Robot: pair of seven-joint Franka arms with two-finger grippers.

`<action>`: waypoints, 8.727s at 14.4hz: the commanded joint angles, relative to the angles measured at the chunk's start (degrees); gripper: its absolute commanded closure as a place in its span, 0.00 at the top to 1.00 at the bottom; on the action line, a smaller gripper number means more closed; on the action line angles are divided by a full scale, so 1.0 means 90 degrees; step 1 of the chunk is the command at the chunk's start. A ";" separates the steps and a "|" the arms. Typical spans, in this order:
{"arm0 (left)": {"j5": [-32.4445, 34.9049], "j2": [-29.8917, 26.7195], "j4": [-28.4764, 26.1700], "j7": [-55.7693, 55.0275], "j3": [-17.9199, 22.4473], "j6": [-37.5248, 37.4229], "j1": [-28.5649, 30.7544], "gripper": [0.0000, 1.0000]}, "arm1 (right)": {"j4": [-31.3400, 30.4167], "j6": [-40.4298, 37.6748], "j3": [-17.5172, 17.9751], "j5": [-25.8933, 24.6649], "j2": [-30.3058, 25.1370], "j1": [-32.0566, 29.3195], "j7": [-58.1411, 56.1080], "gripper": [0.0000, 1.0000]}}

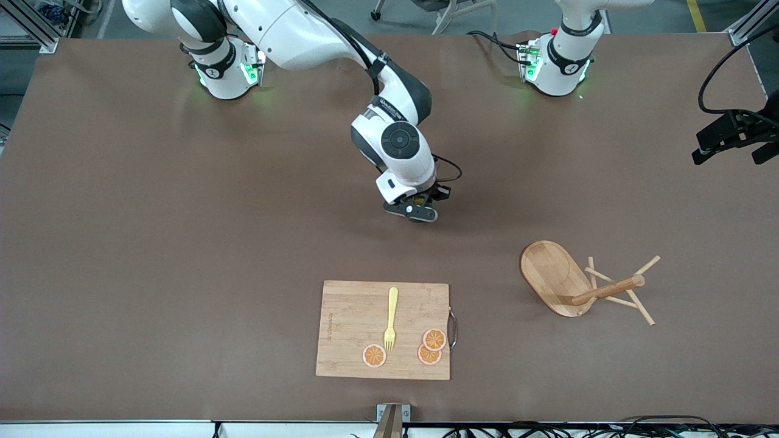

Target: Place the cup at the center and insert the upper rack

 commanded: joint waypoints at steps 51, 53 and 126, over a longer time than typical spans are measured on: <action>0.3415 0.2204 -0.1854 -1.0587 -0.3056 0.3483 -0.3677 1.00 | -0.1412 -0.4108 -0.1019 -0.1477 -0.5068 -0.4984 -0.6830 1.00; 0.3786 0.2429 -0.1844 -1.1154 -0.3056 0.3659 -0.3794 1.00 | -0.1413 -0.4099 -0.1019 -0.1477 -0.5078 -0.4974 -0.6840 1.00; 1.0634 0.5448 -0.1405 -1.6107 -0.2353 0.2439 -0.5279 0.10 | -0.2018 -0.3903 -0.0667 -0.1575 -0.5410 -0.5199 -0.6898 1.00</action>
